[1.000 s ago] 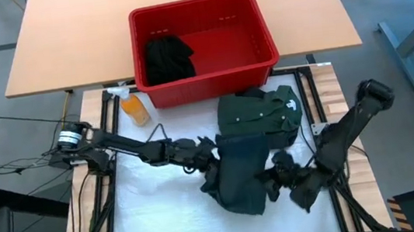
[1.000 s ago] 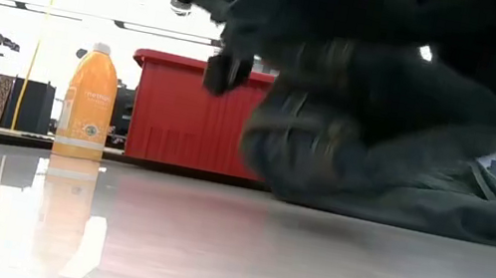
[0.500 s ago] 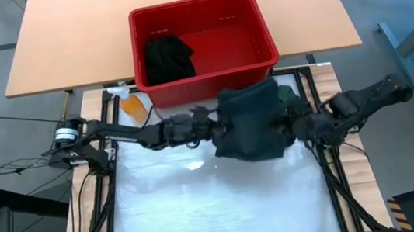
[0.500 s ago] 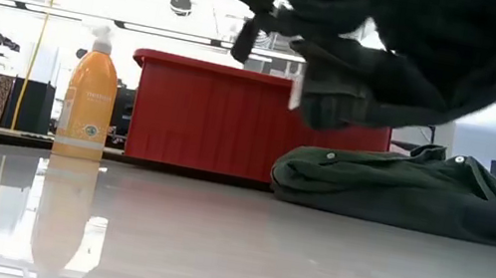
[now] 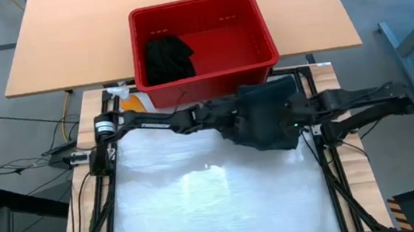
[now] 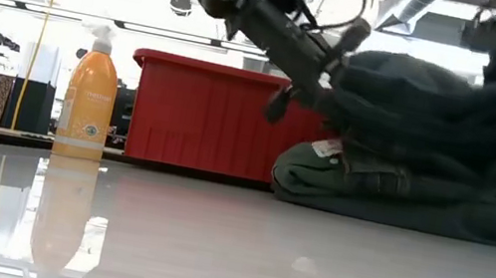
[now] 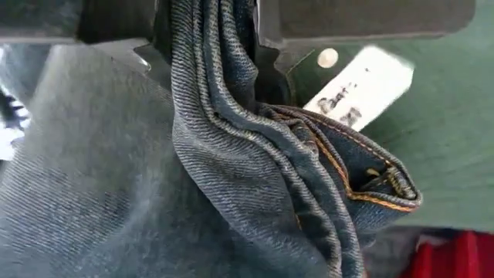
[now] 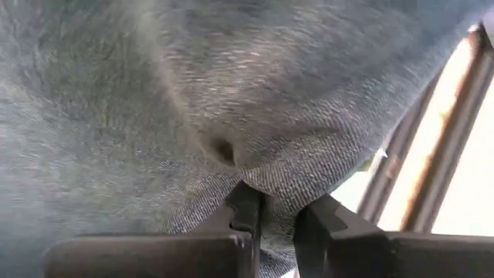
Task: Fold Laundry from Bin
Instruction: Stack the blue pants on top of the green polo shirt
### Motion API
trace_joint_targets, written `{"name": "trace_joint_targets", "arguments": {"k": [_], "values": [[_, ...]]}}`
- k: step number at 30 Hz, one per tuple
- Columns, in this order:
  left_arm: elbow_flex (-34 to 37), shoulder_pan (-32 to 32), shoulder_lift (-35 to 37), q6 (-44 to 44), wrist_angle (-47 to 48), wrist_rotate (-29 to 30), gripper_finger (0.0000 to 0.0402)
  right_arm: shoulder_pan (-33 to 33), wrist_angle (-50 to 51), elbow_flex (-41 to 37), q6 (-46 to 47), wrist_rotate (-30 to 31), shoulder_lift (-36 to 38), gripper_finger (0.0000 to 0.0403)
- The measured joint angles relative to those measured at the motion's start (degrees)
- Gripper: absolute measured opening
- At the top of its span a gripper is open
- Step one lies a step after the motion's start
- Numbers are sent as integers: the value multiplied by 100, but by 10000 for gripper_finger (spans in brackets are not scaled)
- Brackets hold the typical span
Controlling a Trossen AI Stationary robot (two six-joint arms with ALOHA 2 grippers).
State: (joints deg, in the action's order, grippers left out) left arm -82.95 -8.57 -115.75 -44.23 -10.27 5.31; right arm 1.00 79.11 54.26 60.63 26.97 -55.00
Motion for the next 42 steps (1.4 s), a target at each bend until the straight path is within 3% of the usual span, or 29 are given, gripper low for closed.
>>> {"name": "trace_joint_targets", "arguments": {"k": [4,8,10,17,20,23,28,33,37,40,42], "values": [[-317,47,-170,-71,582,258,62,-553,-182,-660,-218,-147,0,68],[-364,155,-170,-283,746,673,62,-925,-403,-834,-672,-162,4,69],[-362,157,-170,-428,786,736,62,-1025,-470,-736,-1087,-121,0,98],[-351,151,-165,-790,1170,928,62,-1609,378,214,-1535,-119,-22,264],[-351,150,-159,-1013,1119,946,62,-1763,691,672,-1483,-127,29,296],[-346,200,-161,-1194,1123,973,62,-1458,157,972,-1499,-125,279,301],[-357,337,-159,-1384,1044,1224,63,-226,-1721,694,-1515,608,785,285],[-531,340,-159,-1405,1044,1144,66,1167,-3023,-402,-1078,1791,889,249],[-600,334,-159,-1153,1077,1059,71,1548,-3763,-1236,-654,2996,623,160],[-706,366,-157,-944,1147,1059,98,1473,-4026,-1530,-471,3721,505,57],[-799,383,-157,-901,1386,1062,119,1379,-4341,-1720,-587,4030,356,19]]}}
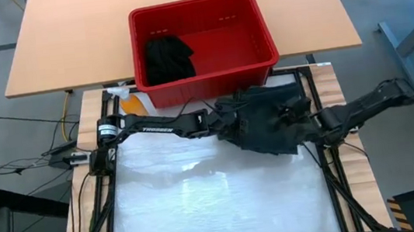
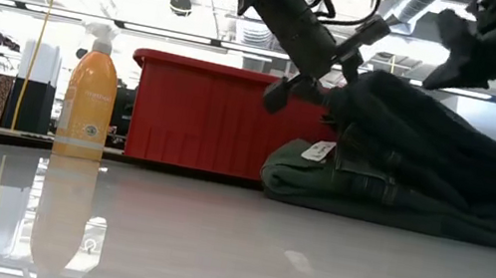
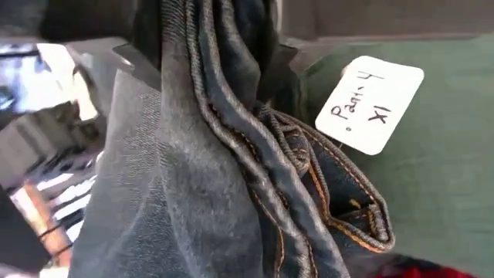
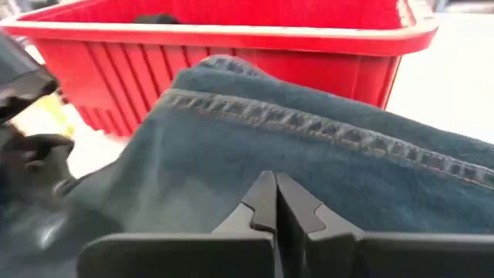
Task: Fold Laundry from Bin
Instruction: Stack the blue pants on top of the green polo shirt
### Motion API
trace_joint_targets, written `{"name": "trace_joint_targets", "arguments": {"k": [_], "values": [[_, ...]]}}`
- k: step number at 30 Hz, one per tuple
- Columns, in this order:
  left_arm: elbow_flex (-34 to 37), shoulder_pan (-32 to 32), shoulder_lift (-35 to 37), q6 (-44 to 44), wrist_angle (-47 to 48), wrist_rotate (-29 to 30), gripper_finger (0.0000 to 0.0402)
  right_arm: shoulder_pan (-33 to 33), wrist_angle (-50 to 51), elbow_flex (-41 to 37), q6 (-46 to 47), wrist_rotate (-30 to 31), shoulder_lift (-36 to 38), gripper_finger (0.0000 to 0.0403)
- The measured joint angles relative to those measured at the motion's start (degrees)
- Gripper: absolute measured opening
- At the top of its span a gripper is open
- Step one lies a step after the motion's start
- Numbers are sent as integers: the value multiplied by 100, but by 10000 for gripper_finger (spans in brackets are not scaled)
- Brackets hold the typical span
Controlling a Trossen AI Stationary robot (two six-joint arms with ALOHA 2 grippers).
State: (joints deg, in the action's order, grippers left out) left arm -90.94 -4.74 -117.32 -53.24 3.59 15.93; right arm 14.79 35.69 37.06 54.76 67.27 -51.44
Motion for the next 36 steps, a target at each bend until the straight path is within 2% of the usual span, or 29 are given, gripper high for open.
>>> {"name": "trace_joint_targets", "arguments": {"k": [3,6,8,11,14,17,26,29,32,34,36], "values": [[-178,53,21,372,381,-12,144,-423,-738,-248,-206,133,-299,23],[-320,161,175,805,666,147,160,-959,-1581,-495,-441,-122,-657,18],[-431,229,321,1199,848,231,167,-1298,-2397,-628,-1013,-306,-938,14],[-607,309,628,1711,1450,395,171,-1835,-3567,-647,-2058,-855,-1361,12],[-649,434,1094,2045,1853,796,172,-2367,-4739,-634,-2907,-1770,-1809,12],[-655,596,1532,2273,2335,1280,172,-2789,-5238,-634,-2982,-2270,-2371,12],[-649,1098,2200,2128,4176,2211,173,-3276,-6319,-616,-2629,-2487,-4203,12],[-642,1299,2227,1842,4837,2532,173,-3296,-6345,-593,-2711,-2551,-4271,12],[-639,1429,2243,1863,5135,2562,173,-3289,-6264,-574,-3149,-2624,-3920,12],[-479,1492,2267,2240,4932,2397,173,-3249,-6133,-552,-3536,-2714,-3538,12],[-10,1485,2411,2743,4229,1900,173,-3218,-5939,-418,-3807,-2804,-3032,12]]}}
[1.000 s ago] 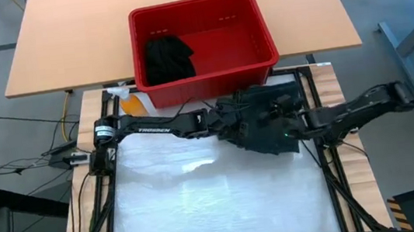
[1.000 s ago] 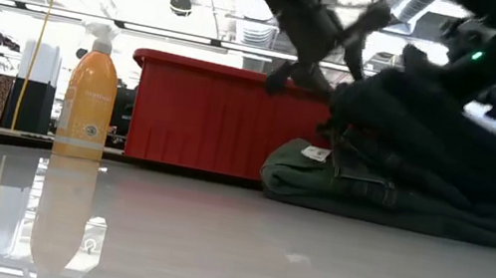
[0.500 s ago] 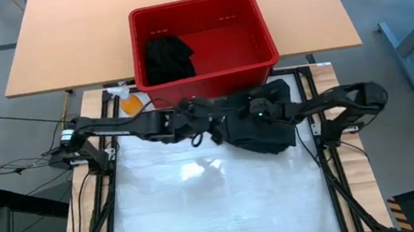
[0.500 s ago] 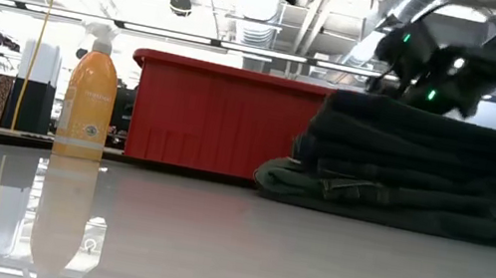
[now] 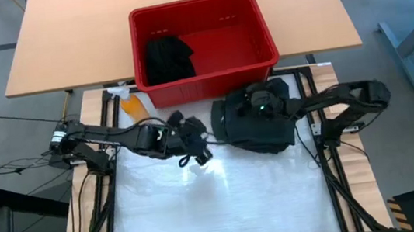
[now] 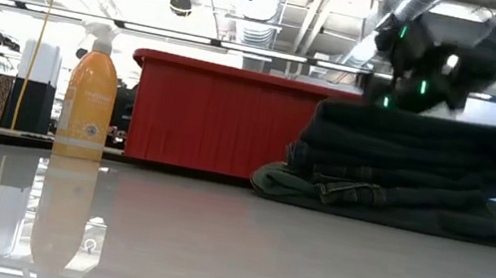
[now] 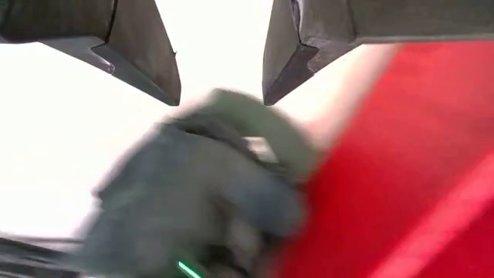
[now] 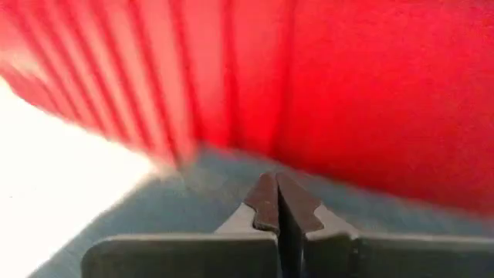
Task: Fold Laundry from Bin
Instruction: Stack the blue pants on top of the green polo shirt
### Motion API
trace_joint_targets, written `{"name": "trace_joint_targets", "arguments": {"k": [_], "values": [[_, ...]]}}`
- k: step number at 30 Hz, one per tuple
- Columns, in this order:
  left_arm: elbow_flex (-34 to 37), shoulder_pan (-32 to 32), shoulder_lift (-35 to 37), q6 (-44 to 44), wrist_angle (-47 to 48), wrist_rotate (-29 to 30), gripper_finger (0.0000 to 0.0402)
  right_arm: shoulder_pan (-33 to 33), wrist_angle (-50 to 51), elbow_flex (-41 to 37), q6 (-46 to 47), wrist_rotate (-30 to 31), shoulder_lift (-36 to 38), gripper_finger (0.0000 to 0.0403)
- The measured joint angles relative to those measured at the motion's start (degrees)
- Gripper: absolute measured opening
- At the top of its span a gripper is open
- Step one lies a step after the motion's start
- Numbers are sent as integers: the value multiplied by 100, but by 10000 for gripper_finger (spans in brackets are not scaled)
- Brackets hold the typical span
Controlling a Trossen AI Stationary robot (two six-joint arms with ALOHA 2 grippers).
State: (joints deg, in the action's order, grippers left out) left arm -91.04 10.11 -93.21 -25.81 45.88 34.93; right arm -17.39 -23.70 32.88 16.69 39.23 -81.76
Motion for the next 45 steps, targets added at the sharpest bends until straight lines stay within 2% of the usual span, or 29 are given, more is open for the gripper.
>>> {"name": "trace_joint_targets", "arguments": {"k": [4,6,8,11,13,16,19,22,24,26,29,31,34,37,40,45], "values": [[1509,-328,421,817,-2600,-1369,173,121,1310,443,131,-161,1084,12],[2243,-572,487,1059,-4125,-2058,173,234,2099,619,466,-236,1565,12],[2759,-762,428,1210,-5215,-2720,173,426,2787,722,1016,-233,2038,12],[3037,-903,-27,1608,-6381,-3341,169,912,3699,675,2008,-37,2602,12],[2981,-938,-485,1984,-6651,-3567,164,1384,4324,585,2712,527,2743,12],[2639,-966,-1147,2283,-6616,-3711,158,1919,5170,496,3922,1514,2719,12],[2225,-1043,-1645,2224,-6592,-3575,155,1947,5566,378,4548,2203,2572,12],[1827,-1164,-2049,2446,-6582,-3557,152,1583,5438,165,4570,2436,2315,12],[1575,-1250,-2242,2507,-6129,-3440,151,1152,5337,13,4499,2362,2009,12],[1322,-1329,-2424,2209,-5516,-3276,150,629,4971,-228,4102,1888,1705,12],[1066,-1448,-2594,1708,-4909,-3229,150,-166,3628,-590,2903,816,1286,13],[975,-1498,-2647,1563,-4817,-3226,150,-609,2762,-762,2107,146,972,13],[897,-1534,-2665,1315,-4768,-3144,150,-1180,2361,-746,1737,-634,675,14],[785,-1539,-2665,1026,-4515,-3060,150,-1479,2361,-740,1488,-1008,609,14],[568,-1539,-2648,949,-4292,-3204,150,-1523,2437,-755,1091,-1146,898,14],[-10,-1510,-2400,1803,-4089,-3250,150,-1426,2972,-770,916,-1295,1995,14]]}}
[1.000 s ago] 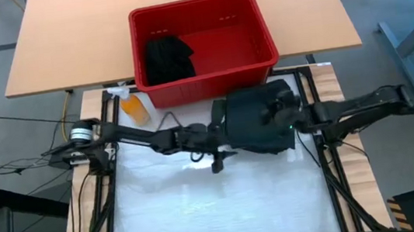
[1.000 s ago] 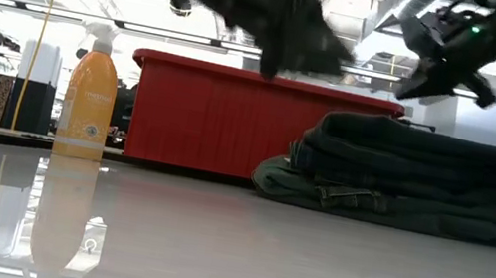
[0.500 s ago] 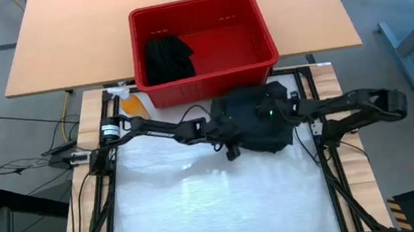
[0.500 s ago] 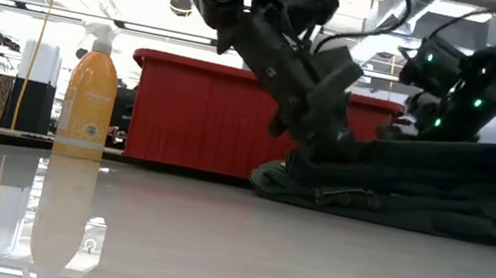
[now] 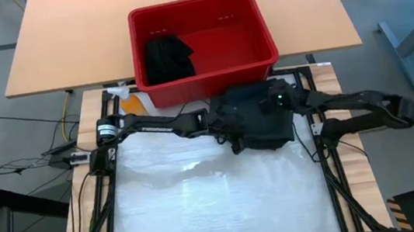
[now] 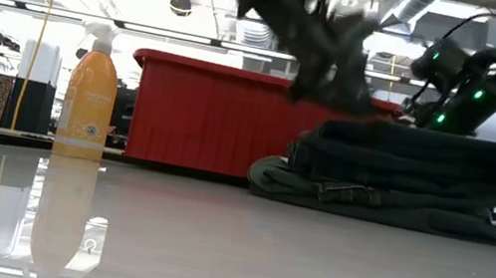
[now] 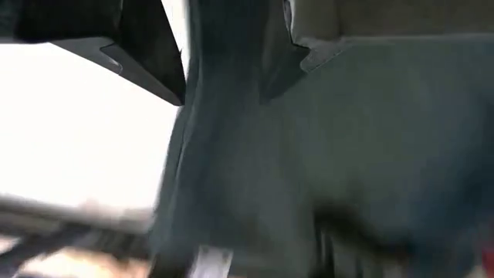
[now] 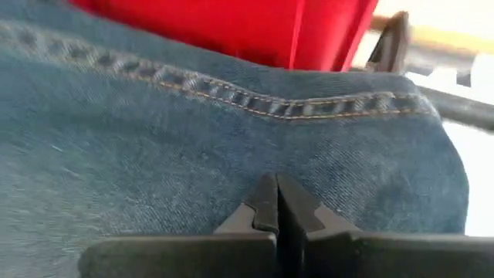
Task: Fold Laundry from Bin
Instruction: Stack the blue pants on top of the green polo shirt, then fold the black shirt from the red laundry bin
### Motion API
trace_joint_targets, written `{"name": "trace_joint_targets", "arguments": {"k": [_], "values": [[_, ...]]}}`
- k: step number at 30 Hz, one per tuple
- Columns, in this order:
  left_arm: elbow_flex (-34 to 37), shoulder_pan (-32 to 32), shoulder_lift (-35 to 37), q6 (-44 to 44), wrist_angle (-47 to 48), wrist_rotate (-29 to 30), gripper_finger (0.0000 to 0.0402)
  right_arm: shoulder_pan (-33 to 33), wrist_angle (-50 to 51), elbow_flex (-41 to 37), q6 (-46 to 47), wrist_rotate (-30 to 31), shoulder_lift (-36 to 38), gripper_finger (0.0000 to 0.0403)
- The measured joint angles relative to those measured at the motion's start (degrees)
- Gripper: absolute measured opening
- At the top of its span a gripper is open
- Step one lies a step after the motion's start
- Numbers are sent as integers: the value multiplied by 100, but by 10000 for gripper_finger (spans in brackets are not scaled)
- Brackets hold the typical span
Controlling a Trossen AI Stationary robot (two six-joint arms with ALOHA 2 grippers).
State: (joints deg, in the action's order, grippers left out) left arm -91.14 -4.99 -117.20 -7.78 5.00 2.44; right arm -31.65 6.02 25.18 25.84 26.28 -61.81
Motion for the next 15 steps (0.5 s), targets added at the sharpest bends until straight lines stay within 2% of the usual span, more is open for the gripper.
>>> {"name": "trace_joint_targets", "arguments": {"k": [5,11,13,15], "values": [[-599,-95,177,623,224,3,150,60,737,311,-216,152,1079,15],[-840,-441,485,655,478,-545,150,322,1522,769,-232,389,1935,15],[-860,-667,750,625,551,-501,150,495,1497,894,-234,401,2125,15],[-860,-929,1030,674,615,-173,150,717,1381,1046,-234,399,2264,15]]}}
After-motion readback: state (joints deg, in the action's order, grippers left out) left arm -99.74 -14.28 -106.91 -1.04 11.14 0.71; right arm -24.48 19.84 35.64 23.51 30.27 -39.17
